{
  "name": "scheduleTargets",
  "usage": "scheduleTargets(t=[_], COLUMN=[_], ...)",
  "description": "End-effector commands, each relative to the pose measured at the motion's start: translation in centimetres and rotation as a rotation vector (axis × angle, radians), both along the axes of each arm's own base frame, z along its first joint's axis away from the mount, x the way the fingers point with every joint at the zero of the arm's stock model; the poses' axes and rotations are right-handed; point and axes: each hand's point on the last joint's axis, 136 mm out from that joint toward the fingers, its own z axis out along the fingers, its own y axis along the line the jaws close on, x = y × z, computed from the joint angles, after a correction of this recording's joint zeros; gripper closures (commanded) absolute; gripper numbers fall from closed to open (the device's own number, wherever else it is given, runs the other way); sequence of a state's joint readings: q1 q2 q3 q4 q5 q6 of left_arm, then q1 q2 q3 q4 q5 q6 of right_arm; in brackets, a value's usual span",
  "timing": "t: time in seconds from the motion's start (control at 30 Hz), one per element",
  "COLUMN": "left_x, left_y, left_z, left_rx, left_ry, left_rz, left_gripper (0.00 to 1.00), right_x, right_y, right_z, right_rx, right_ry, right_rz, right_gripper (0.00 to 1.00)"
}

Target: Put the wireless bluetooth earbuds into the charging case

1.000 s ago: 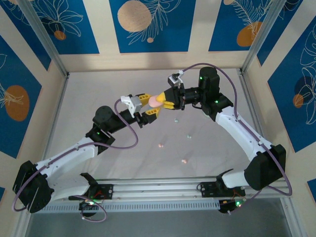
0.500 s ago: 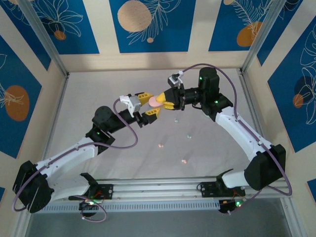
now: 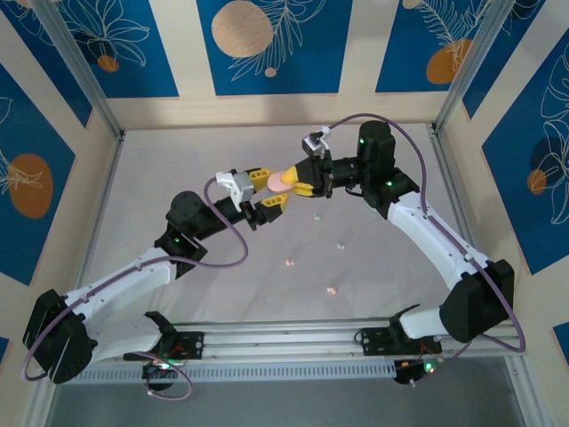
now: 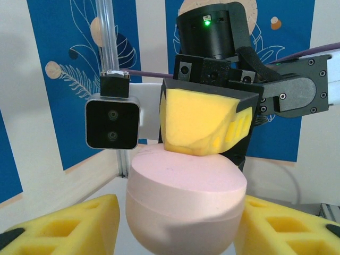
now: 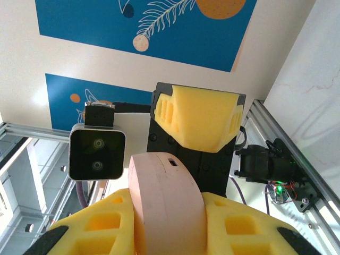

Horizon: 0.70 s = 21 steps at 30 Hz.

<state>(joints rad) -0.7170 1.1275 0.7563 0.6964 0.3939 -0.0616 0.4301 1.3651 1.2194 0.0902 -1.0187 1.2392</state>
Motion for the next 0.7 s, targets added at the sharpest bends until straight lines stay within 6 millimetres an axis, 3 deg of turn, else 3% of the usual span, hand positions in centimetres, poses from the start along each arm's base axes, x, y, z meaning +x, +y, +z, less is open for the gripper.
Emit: scheduleTargets(t=[0.0, 0.23, 0.67], left_x=[-0.51, -0.49, -0.41], left_y=[0.09, 0.1, 0.14], left_z=[1.92, 2.02, 2.01], left_rx=[-0.044, -0.05, -0.047], left_ry=[-0.04, -0.038, -0.029], left_rz=[-0.009, -0.009, -0.005], left_gripper=[0.44, 0.42, 0.54], right_x=[-0.16, -0.14, -0.15], right_y=[0.05, 0.11, 0.18], right_z=[-0.57, -0.69, -0.75], right_rx=[-0.003, -0.003, -0.002], right_ry=[0.009, 0.004, -0.007], right_rz=[0.015, 0.014, 0.014], right_gripper=[0.79, 0.79, 0.79])
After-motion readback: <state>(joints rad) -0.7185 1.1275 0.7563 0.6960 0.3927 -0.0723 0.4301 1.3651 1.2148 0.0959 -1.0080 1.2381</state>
